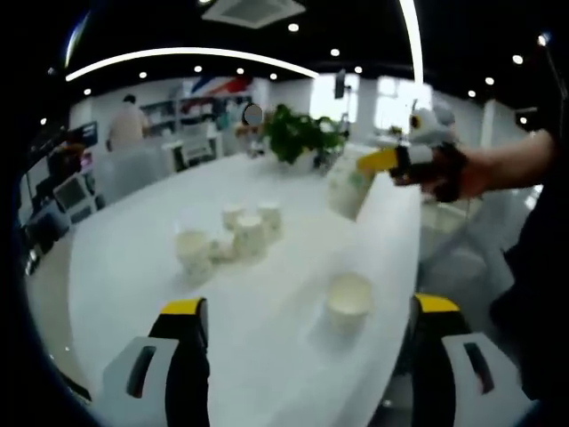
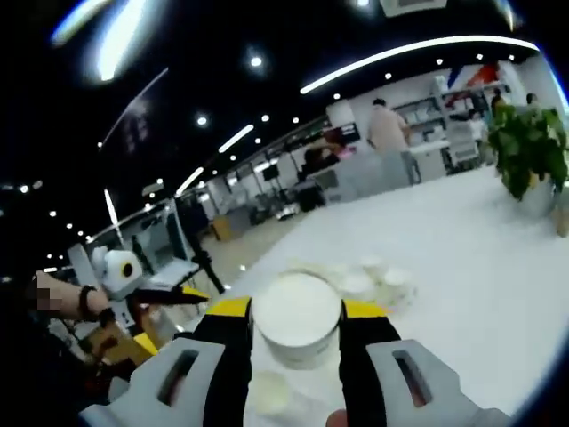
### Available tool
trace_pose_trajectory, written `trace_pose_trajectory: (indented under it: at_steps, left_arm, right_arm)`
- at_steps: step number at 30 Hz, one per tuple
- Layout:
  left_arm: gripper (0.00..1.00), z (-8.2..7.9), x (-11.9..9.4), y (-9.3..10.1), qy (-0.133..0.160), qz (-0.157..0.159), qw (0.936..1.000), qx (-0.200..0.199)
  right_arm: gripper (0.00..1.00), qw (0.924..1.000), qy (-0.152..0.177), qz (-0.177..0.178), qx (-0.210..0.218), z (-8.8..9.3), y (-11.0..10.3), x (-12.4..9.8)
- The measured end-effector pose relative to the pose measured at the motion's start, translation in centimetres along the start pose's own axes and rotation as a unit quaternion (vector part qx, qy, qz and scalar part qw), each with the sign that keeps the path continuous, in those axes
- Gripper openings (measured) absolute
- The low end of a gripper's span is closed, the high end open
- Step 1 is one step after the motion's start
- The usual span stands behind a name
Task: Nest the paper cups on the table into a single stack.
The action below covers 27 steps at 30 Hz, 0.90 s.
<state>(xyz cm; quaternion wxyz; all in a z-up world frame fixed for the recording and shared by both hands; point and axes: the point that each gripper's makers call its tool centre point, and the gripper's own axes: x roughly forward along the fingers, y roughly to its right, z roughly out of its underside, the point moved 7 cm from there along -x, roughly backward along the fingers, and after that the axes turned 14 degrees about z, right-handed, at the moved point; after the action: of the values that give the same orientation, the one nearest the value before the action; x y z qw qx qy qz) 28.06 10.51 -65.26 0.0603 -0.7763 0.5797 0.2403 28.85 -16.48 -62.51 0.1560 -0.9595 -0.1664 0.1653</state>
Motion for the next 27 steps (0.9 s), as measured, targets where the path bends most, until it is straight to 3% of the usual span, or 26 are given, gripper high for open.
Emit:
trace_pose_trajectory:
  at_steps: [6,13,27]
  left_arm:
    - [0.92,-0.2,0.2,0.6,0.0,0.007,1.0,-0.004]
    - [0.91,-0.6,0.1,1.4,0.005,0.013,0.9999,-0.007]
    - [0.84,-2.5,1.1,3.3,0.044,0.041,0.9979,-0.026]
  right_arm:
    - [0.34,0.9984,0.027,-0.017,0.047,-0.8,-0.9,-0.4]
    - [0.34,0.9967,0.04,-0.041,0.058,-1.4,-2.4,-0.7]
    - [0.34,0.9864,0.036,-0.077,0.141,-0.3,-3.2,-0.7]
